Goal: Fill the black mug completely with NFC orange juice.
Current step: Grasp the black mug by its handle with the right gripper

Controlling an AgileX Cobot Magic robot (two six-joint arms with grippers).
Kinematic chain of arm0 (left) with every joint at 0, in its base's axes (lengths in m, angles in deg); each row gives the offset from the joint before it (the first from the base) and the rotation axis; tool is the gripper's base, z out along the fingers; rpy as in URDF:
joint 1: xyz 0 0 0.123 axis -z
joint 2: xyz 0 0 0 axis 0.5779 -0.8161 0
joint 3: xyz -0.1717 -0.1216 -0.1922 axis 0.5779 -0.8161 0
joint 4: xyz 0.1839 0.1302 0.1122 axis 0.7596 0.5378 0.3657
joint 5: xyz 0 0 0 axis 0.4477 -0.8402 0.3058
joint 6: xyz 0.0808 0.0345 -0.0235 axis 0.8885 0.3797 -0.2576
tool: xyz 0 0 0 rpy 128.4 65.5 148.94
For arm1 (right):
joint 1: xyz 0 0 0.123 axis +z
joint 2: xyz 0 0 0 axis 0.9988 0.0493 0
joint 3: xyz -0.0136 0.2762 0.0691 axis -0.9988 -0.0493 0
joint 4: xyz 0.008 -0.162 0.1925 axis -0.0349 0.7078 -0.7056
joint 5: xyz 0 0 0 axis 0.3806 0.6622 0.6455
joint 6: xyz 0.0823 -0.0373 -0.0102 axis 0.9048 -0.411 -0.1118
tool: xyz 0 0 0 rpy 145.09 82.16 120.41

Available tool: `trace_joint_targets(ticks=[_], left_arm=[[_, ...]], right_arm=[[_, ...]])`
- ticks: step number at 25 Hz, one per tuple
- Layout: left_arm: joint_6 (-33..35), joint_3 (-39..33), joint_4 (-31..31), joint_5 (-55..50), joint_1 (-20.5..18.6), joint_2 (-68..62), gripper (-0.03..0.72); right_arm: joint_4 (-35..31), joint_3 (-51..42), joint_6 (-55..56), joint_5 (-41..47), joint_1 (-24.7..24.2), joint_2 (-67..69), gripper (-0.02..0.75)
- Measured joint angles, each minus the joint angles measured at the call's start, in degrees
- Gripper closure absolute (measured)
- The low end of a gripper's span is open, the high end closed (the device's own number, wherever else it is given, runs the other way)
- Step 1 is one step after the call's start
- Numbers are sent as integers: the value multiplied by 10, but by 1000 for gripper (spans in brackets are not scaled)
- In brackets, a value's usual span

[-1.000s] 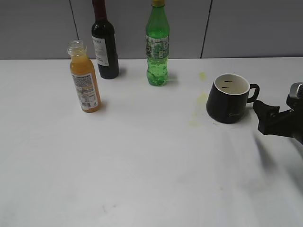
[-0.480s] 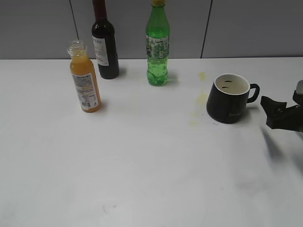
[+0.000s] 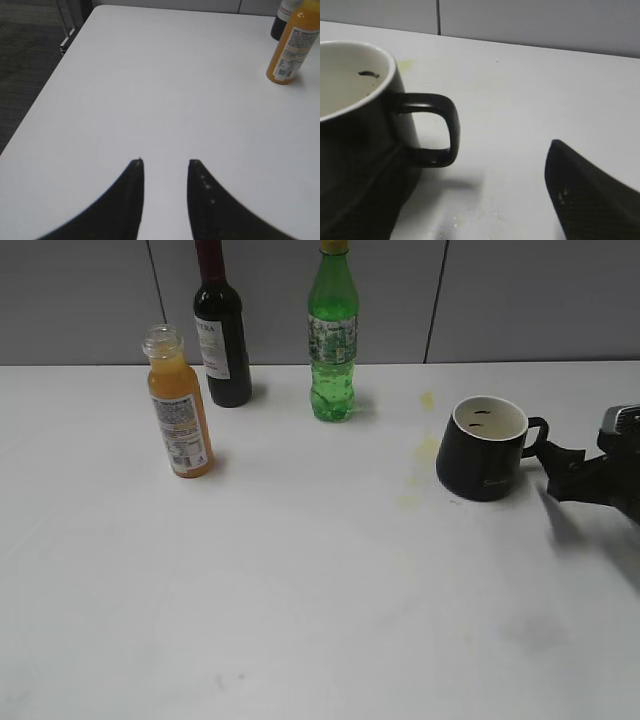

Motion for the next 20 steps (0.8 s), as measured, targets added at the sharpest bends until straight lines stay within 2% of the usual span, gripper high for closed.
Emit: trace_joint_targets(ticks=[20], left_arm=[[0, 0, 0, 0, 0, 0, 451]], right_arm=[[21, 106, 10, 26, 0, 72, 91]])
